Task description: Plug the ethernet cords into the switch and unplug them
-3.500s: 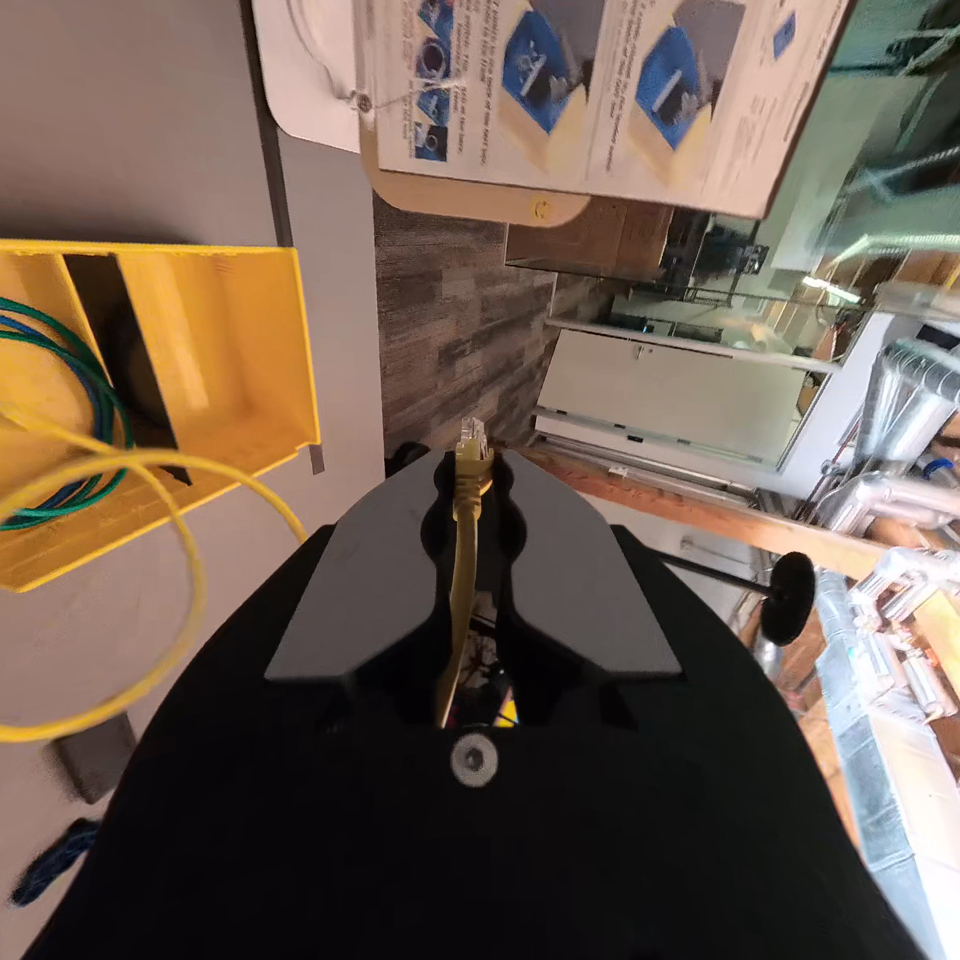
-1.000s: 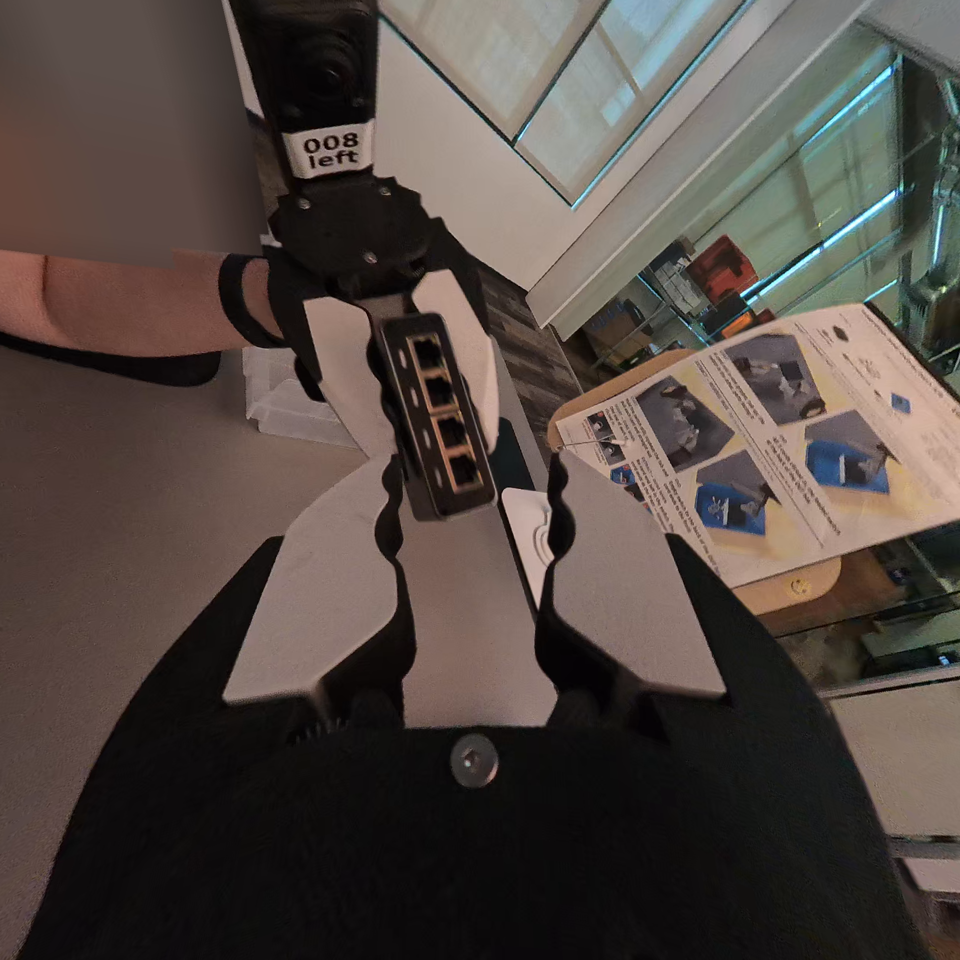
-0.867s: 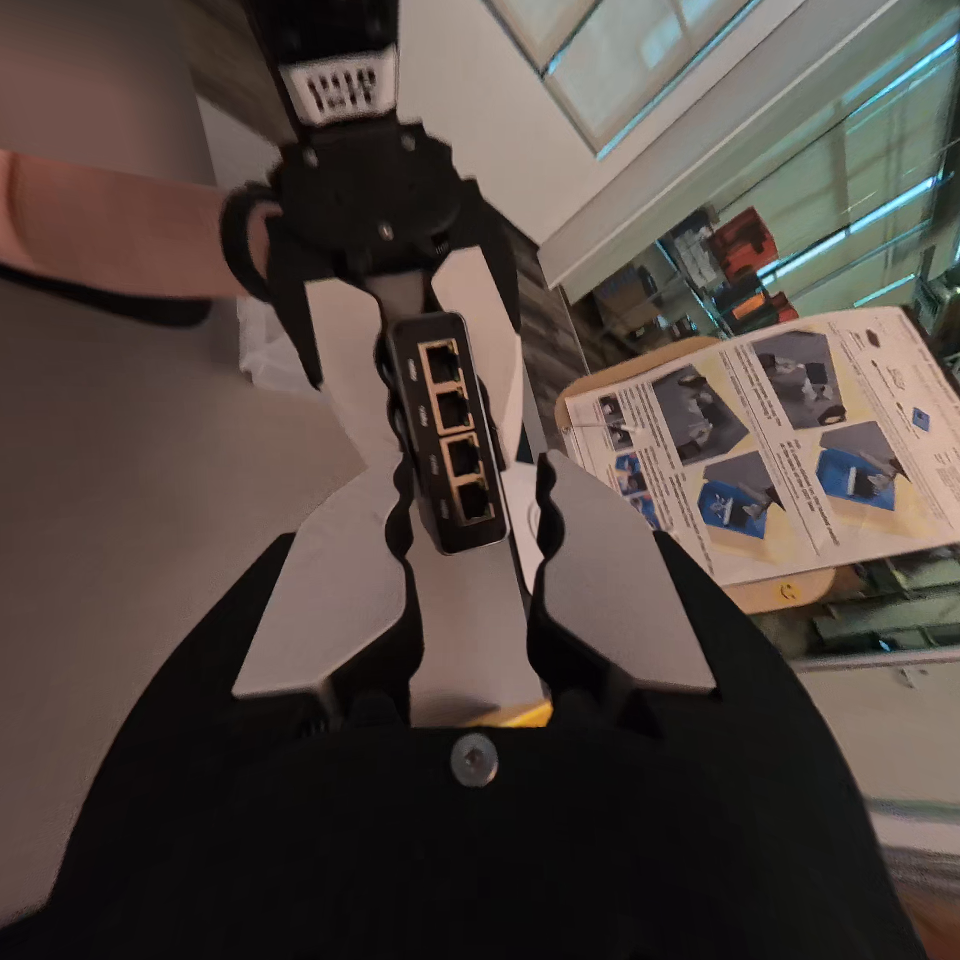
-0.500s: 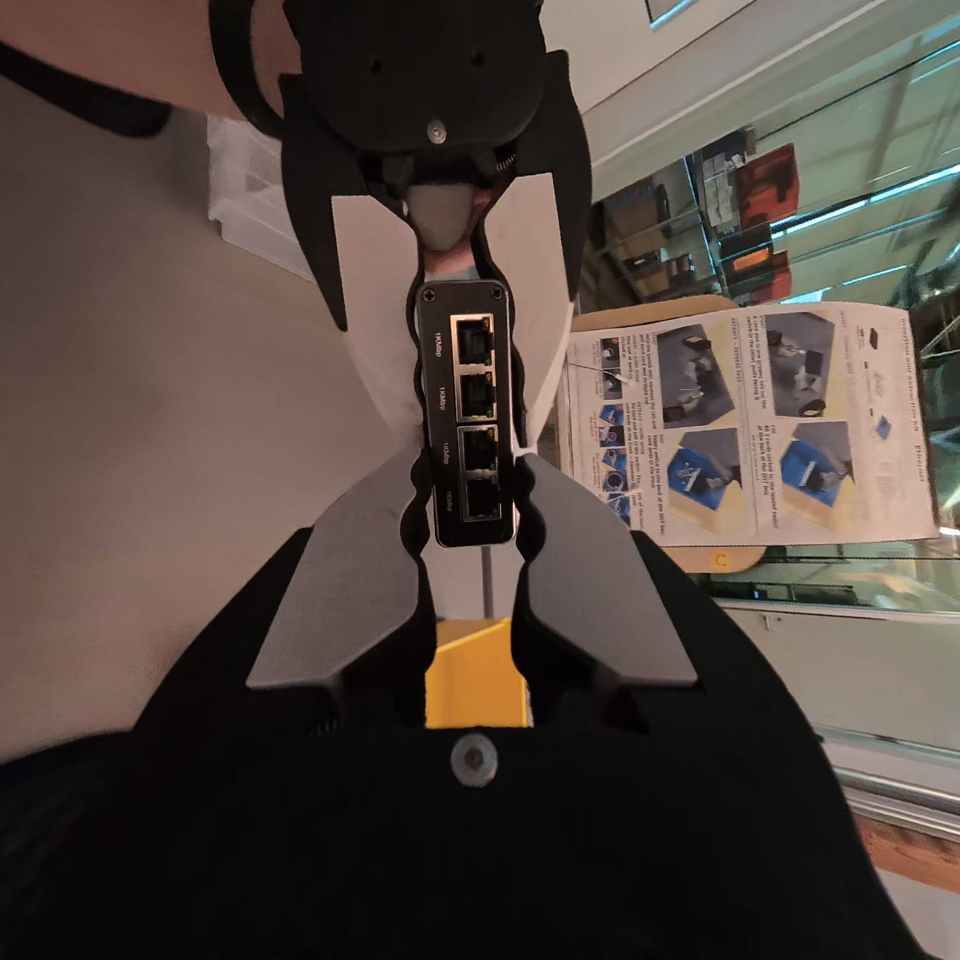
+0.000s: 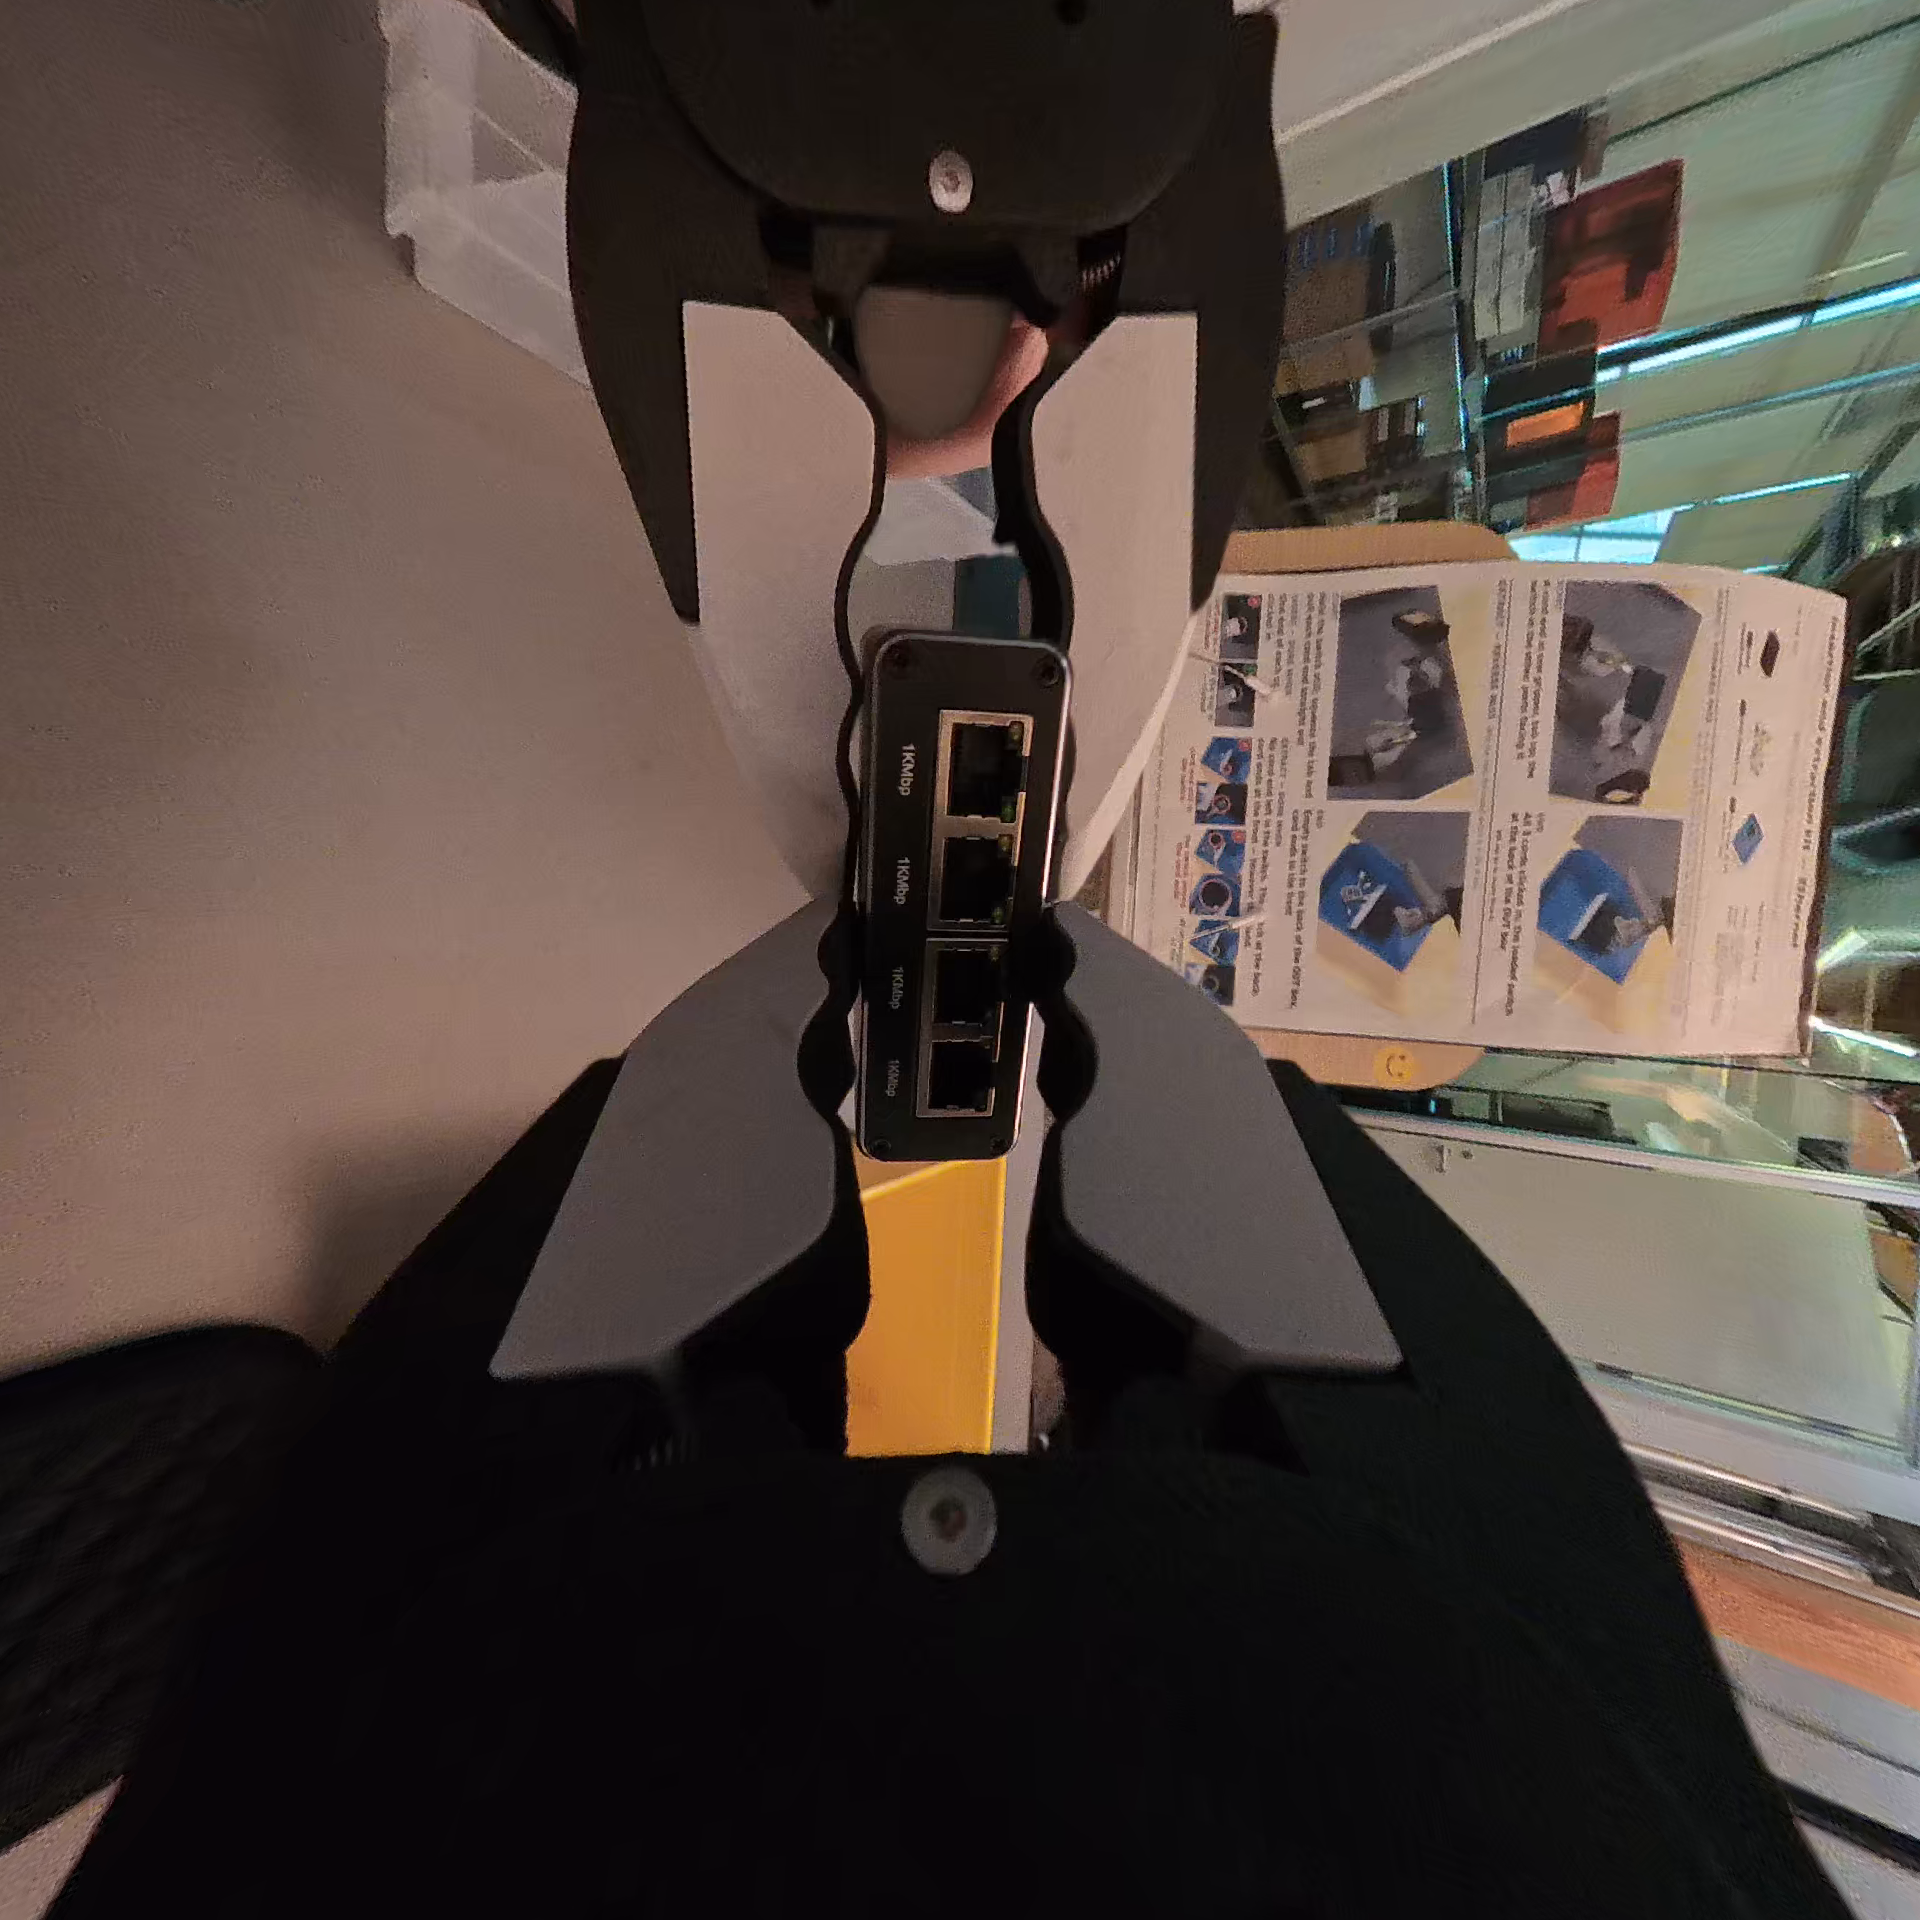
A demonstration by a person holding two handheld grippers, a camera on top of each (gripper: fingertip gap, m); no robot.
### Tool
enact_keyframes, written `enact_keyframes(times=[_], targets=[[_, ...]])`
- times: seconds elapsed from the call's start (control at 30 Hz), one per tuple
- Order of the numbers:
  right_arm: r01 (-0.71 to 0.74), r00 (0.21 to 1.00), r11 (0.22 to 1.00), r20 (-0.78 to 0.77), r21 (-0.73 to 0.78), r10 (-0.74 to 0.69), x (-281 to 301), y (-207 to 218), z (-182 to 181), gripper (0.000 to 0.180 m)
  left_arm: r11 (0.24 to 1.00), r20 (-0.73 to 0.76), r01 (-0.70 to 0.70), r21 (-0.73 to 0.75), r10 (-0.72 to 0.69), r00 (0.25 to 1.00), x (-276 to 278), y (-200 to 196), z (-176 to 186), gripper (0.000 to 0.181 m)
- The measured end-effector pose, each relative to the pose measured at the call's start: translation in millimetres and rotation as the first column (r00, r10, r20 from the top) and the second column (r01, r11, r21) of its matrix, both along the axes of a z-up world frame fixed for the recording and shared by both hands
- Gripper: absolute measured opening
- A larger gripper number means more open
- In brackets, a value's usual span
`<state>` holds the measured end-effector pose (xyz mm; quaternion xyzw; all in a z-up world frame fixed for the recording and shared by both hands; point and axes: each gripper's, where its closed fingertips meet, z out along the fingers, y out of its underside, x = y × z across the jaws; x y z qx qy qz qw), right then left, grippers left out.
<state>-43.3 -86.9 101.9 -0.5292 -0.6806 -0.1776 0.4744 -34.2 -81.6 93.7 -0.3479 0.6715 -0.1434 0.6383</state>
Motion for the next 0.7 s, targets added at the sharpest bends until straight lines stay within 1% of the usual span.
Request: enact_keyframes(times=[0.07, 0.13, 0.2, 0.27, 0.3, 0.37, 0.47, 0.57, 0.6, 0.7], targets=[[0.038, 0.999, 0.999, 0.032, 0.039, -0.039, 15, 10, -1, 0.033, 0.996, 0.005, -0.087, 0.019, 0.086, 0.996, -7, 16, 3, 0.05], [0.111, 0.994, 0.994, 0.017, 0.019, -0.111, 39, 29, -4, 0.033, 0.985, 0.023, -0.17, -0.002, 0.17, 0.985, -22, 34, 13, 0.055], [0.213, 0.977, 0.977, 0.012, -0.013, -0.213, 74, 58, -12, 0.033, 0.971, 0.037, -0.228, -0.075, 0.231, 0.972, -43, 49, 23, 0.055], [0.348, 0.935, 0.937, 0.08, -0.039, -0.345, 118, 91, -31, 0.033, 0.952, 0.058, -0.277, -0.129, 0.287, 0.956, -64, 61, 33, 0.052], [0.413, 0.906, 0.909, 0.124, -0.05, -0.405, 140, 107, -42, 0.033, 0.944, 0.08, -0.296, -0.145, 0.309, 0.948, -73, 65, 40, 0.047], [0.542, 0.833, 0.835, 0.19, -0.09, -0.52, 179, 133, -66, 0.033, 0.937, 0.142, -0.295, -0.189, 0.323, 0.936, -88, 68, 54, 0.04], [0.71, 0.703, 0.679, 0.241, -0.188, -0.669, 225, 163, -101, 0.033, 0.931, 0.218, -0.236, -0.28, 0.301, 0.928, -99, 62, 70, 0.032], [0.803, 0.591, 0.533, 0.241, -0.265, -0.77, 250, 182, -128, 0.033, 0.928, 0.253, -0.207, -0.312, 0.291, 0.923, -104, 59, 77, 0.03], [0.822, 0.56, 0.494, 0.238, -0.285, -0.794, 255, 186, -136, 0.033, 0.925, 0.254, -0.219, -0.309, 0.303, 0.919, -105, 61, 77, 0.031], [0.864, 0.449, 0.337, 0.27, -0.373, -0.852, 262, 188, -161, 0.033, 0.909, 0.248, -0.278, -0.312, 0.36, 0.899, -106, 73, 74, 0.035]])
